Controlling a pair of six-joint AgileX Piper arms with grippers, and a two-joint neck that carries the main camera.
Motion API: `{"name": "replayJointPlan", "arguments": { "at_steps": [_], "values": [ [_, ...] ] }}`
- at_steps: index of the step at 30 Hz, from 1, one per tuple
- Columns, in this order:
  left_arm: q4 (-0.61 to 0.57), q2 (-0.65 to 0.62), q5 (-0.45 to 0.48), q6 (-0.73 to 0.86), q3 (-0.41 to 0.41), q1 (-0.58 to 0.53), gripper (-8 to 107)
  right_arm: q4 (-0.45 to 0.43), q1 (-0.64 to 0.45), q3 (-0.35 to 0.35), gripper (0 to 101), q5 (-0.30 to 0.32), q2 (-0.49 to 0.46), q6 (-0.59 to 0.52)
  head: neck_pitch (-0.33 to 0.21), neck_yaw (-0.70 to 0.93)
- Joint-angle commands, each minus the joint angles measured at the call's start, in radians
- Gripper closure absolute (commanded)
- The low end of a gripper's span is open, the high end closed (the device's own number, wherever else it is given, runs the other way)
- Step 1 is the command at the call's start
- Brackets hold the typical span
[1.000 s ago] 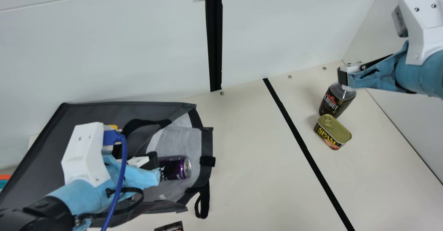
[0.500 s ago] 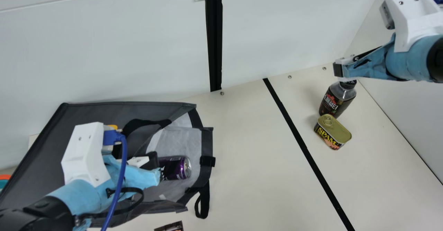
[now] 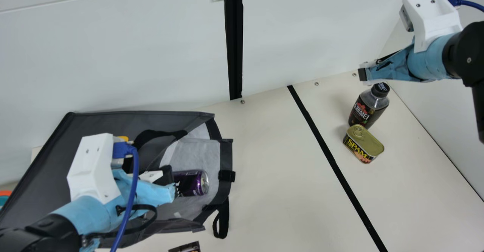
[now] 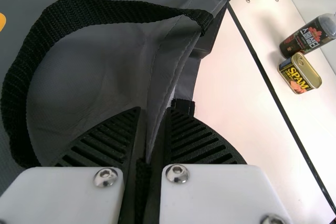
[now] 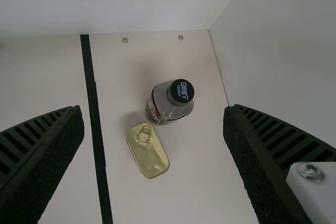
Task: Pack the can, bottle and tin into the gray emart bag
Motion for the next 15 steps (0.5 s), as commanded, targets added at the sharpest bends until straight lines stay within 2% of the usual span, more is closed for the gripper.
{"name": "replayJointPlan", "arguments": {
  "at_steps": [1,15],
  "values": [
    [0.0,0.0,0.0,0.0,0.0,0.0,89,-0.004,-0.003,-0.002,10,-0.001,0.011,0.001,-0.023,-0.001],
    [0.0,0.0,0.0,0.0,0.0,0.0,89,-0.008,-0.035,-0.001,10,-0.036,0.098,0.004,-0.023,-0.001]
  ]
}}
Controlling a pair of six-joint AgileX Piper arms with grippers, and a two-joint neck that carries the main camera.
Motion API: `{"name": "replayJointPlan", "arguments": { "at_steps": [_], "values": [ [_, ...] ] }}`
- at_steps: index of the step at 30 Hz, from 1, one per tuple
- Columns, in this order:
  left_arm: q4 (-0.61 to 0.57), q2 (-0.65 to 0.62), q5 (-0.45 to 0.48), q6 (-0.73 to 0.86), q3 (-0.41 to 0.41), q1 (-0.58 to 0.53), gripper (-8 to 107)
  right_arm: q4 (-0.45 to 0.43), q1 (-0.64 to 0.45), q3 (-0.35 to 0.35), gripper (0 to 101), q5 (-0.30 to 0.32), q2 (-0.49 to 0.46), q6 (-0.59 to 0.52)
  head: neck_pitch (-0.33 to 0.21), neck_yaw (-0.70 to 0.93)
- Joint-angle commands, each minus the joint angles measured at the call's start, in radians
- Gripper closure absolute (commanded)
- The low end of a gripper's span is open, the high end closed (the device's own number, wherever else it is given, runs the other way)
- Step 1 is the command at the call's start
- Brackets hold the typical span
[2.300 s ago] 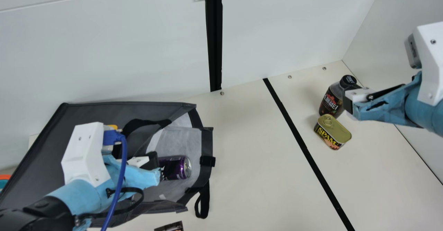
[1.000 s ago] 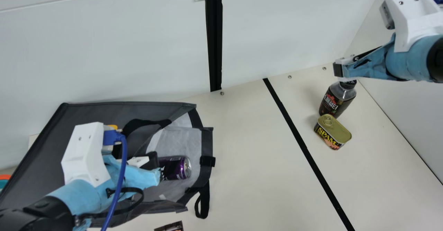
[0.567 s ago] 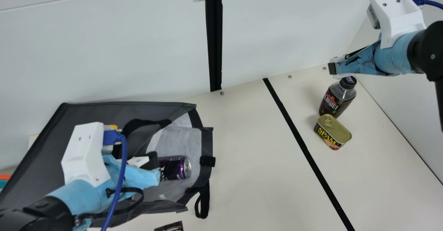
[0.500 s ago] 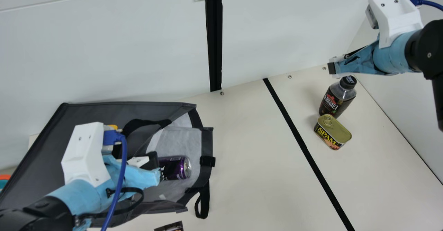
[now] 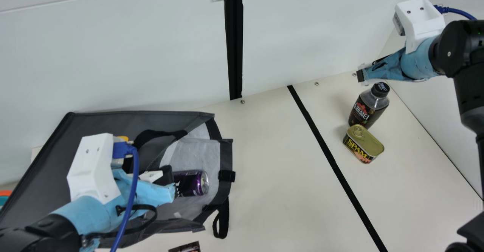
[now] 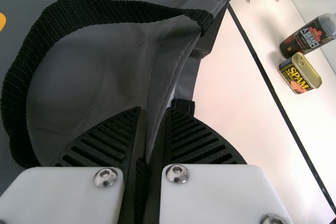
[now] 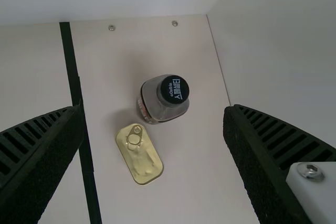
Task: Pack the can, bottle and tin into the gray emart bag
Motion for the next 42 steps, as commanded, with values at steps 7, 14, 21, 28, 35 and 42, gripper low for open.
{"name": "replayJointPlan", "arguments": {
  "at_steps": [7,14,21,28,35,42],
  "values": [
    [0.0,0.0,0.0,0.0,0.0,0.0,89,0.008,-0.018,-0.001,10,-0.017,0.042,0.001,-0.023,-0.002],
    [0.0,0.0,0.0,0.0,0.0,0.0,89,0.016,-0.035,-0.002,10,-0.029,0.079,-0.002,-0.023,-0.002],
    [0.0,0.0,0.0,0.0,0.0,0.0,89,0.025,-0.052,-0.005,10,-0.041,0.115,-0.008,-0.023,-0.002],
    [0.0,0.0,0.0,0.0,0.0,0.0,89,0.034,-0.064,0.0,10,-0.055,0.149,-0.014,-0.023,-0.002],
    [0.0,0.0,0.0,0.0,0.0,0.0,89,0.042,-0.072,-0.006,10,-0.064,0.188,-0.018,-0.023,-0.002],
    [0.0,0.0,0.0,0.0,0.0,0.0,89,0.047,-0.076,-0.015,10,-0.067,0.226,-0.016,-0.023,-0.002]
  ]
}}
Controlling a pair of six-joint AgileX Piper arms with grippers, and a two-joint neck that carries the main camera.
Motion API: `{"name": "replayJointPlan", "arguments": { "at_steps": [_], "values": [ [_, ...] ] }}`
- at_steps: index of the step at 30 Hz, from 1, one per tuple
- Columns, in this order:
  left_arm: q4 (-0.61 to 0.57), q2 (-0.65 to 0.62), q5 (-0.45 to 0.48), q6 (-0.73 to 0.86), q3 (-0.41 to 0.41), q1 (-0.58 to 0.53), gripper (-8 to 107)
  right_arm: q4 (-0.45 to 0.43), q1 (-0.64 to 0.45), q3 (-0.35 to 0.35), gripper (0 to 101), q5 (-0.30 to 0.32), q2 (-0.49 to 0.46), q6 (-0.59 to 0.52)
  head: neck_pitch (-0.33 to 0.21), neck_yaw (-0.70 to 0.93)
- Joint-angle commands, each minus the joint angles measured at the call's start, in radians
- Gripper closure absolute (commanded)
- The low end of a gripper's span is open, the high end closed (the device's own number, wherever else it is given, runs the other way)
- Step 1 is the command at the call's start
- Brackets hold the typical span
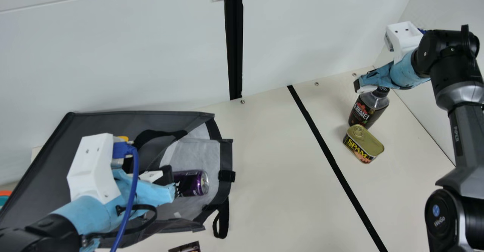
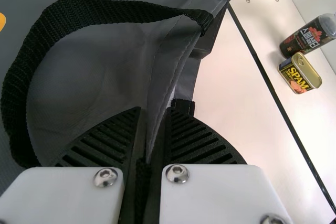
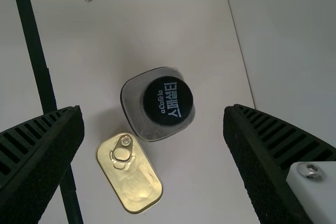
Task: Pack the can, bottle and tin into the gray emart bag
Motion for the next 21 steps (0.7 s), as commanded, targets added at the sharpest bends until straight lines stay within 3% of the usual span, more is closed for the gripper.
{"name": "replayJointPlan", "arguments": {
  "at_steps": [1,21],
  "values": [
    [0.0,0.0,0.0,0.0,0.0,0.0,89,0.0,-0.001,-0.002,10,0.0,0.008,0.002,-0.023,-0.001],
    [0.0,0.0,0.0,0.0,0.0,0.0,89,0.02,-0.019,-0.029,10,-0.005,0.092,-0.001,-0.023,-0.001]
  ]
}}
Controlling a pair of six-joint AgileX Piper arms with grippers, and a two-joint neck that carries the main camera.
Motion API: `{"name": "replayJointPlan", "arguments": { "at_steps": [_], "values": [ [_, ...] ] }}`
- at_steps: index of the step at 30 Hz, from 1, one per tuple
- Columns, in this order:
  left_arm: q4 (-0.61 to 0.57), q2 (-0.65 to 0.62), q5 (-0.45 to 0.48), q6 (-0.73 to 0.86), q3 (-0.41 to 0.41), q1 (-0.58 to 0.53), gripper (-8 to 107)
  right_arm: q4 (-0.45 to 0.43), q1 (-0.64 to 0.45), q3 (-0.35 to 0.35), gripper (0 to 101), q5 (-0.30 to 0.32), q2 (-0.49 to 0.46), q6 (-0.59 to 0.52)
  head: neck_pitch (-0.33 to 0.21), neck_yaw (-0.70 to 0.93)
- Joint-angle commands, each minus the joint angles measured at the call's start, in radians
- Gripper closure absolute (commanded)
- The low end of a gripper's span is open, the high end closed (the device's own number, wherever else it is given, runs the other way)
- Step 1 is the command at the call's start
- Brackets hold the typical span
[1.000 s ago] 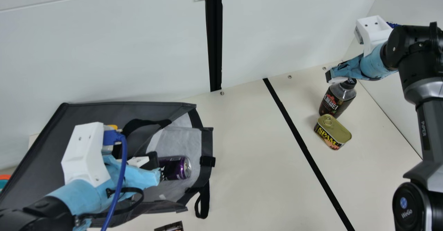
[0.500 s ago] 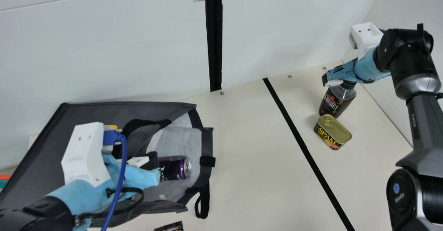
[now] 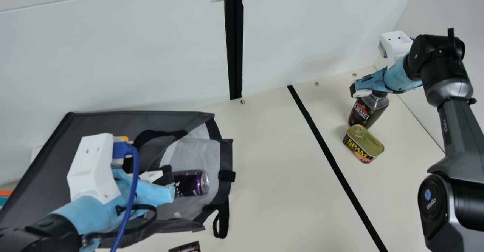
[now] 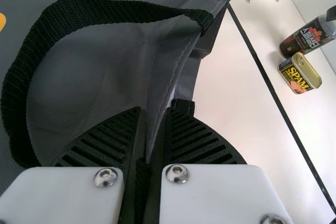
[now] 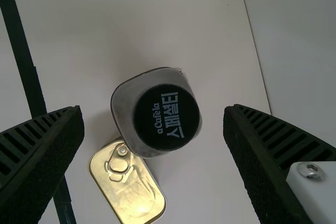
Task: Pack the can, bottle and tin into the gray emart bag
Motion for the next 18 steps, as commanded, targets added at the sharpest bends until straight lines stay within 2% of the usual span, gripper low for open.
{"name": "replayJointPlan", "arguments": {
  "at_steps": [1,3,16,18],
  "values": [
    [0.0,0.0,0.0,0.0,0.0,0.0,89,0.002,-0.001,-0.005,10,0.003,0.009,-0.002,-0.023,-0.001],
    [0.0,0.0,0.0,0.0,0.0,0.0,89,0.006,-0.002,-0.011,10,0.003,0.018,-0.004,-0.023,-0.001],
    [0.0,0.0,0.0,0.0,0.0,0.0,89,0.027,-0.006,-0.036,97,0.007,0.053,-0.003,-0.023,-0.001],
    [0.0,0.0,0.0,0.0,0.0,0.0,89,0.031,-0.007,-0.036,101,0.007,0.052,-0.003,-0.023,-0.001]
  ]
}}
